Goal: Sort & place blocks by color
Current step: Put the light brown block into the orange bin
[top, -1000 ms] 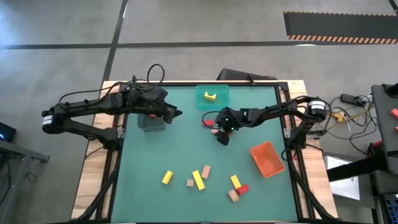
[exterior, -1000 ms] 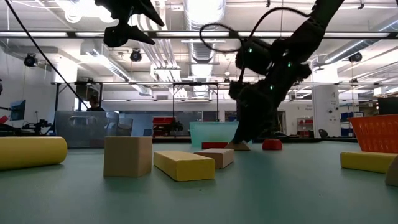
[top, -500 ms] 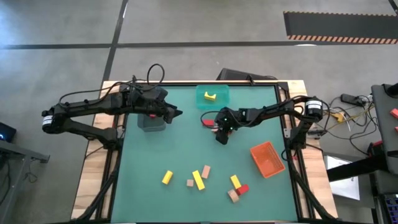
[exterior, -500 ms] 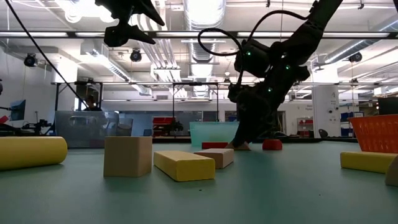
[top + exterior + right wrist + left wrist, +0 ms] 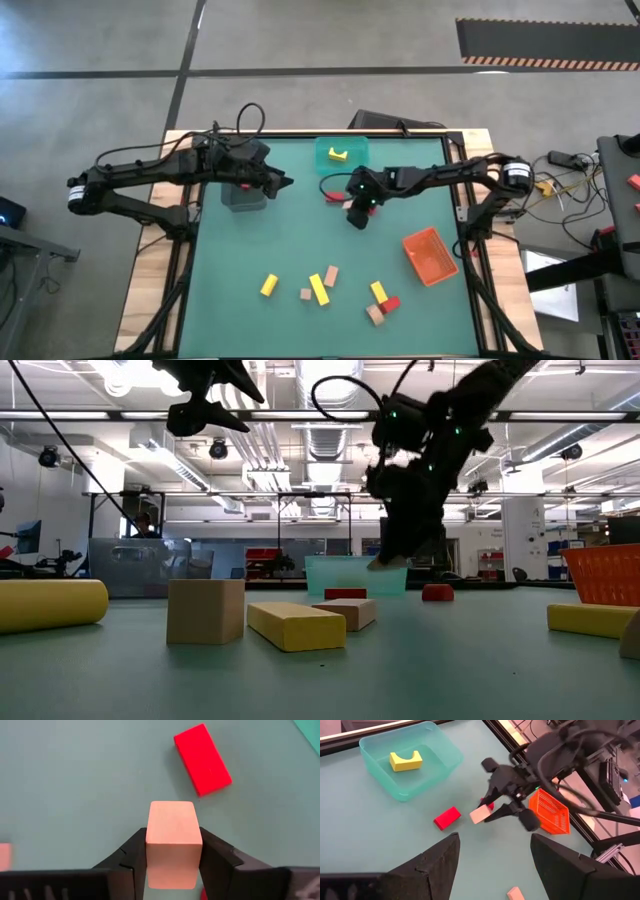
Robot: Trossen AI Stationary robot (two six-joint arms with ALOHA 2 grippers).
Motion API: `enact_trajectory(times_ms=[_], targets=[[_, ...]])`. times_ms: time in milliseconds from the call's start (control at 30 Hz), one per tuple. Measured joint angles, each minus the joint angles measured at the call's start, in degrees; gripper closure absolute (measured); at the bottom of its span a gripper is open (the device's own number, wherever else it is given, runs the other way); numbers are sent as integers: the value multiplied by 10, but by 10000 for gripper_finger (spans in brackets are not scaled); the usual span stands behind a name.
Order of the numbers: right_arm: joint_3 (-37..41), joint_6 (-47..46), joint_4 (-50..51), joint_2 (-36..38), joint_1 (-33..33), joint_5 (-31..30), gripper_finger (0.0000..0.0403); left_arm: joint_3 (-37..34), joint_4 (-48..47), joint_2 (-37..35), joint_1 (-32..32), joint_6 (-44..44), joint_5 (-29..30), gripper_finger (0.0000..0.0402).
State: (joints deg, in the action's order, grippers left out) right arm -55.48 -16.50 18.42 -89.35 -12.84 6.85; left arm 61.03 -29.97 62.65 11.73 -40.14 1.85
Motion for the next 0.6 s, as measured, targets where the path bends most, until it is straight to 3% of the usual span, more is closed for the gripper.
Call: enact_trajectory(times_ms=[400,600], targets=[[-108,-197,240,95,42,43,272,-24,0,0,0,0,0,173],[-90,-299,265,163,110,38,272,-24,0,0,0,0,0,173]])
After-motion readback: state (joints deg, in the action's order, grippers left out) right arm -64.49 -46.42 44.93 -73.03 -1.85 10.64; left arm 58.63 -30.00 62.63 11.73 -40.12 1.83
